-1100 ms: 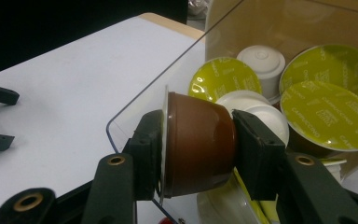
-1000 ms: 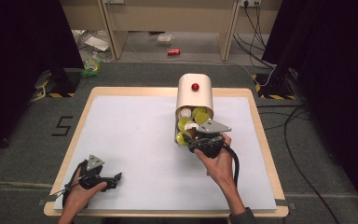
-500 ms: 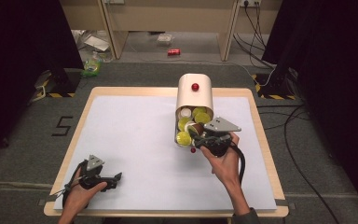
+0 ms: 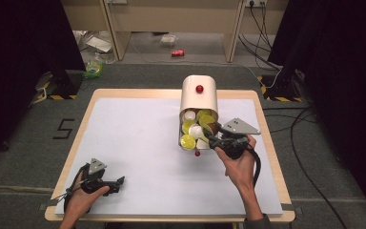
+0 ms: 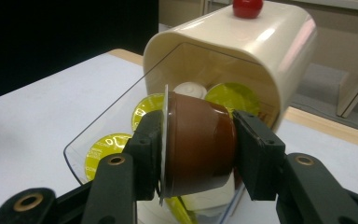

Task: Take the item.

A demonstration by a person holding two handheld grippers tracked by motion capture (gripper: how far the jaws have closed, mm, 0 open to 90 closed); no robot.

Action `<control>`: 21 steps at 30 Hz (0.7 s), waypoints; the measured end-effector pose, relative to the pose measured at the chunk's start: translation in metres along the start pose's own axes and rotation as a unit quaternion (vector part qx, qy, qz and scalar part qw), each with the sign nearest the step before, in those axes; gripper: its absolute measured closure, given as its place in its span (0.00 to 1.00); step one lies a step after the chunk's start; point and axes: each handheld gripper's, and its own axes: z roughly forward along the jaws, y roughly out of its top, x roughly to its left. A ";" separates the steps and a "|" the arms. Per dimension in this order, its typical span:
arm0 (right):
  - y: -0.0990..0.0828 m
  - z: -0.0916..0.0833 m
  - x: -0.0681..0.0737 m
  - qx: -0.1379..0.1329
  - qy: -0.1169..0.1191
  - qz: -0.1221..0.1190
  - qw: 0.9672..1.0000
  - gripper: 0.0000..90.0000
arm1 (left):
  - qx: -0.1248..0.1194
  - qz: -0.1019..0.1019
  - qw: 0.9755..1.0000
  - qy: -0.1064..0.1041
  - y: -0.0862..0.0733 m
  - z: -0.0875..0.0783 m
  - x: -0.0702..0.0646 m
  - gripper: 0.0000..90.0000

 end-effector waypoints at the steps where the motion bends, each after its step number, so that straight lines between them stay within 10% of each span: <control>1: 0.000 -0.001 -0.001 -0.002 -0.002 -0.002 1.000 0.62 | 0.000 0.000 1.000 0.000 0.000 0.000 0.000 0.03; 21: -0.012 -0.030 -0.032 -0.028 -0.047 0.029 0.998 0.62 | 0.000 0.000 1.000 0.000 0.000 0.000 0.000 0.03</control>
